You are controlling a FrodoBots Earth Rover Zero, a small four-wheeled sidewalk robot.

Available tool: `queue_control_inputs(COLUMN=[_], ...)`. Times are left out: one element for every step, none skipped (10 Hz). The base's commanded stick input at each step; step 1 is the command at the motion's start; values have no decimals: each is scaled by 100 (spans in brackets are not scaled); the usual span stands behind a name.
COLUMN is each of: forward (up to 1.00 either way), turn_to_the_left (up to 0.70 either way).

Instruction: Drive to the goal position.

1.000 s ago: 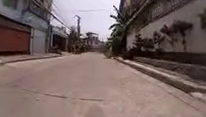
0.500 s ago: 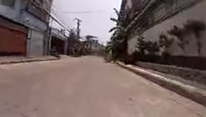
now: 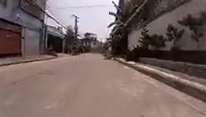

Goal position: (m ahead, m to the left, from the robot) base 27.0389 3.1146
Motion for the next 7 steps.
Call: queue_control_inputs(forward=[100, 100, 100, 100, 100, 100, 100], turn_to_the_left=[3, 3, 3, 3, 3, 3, 3])
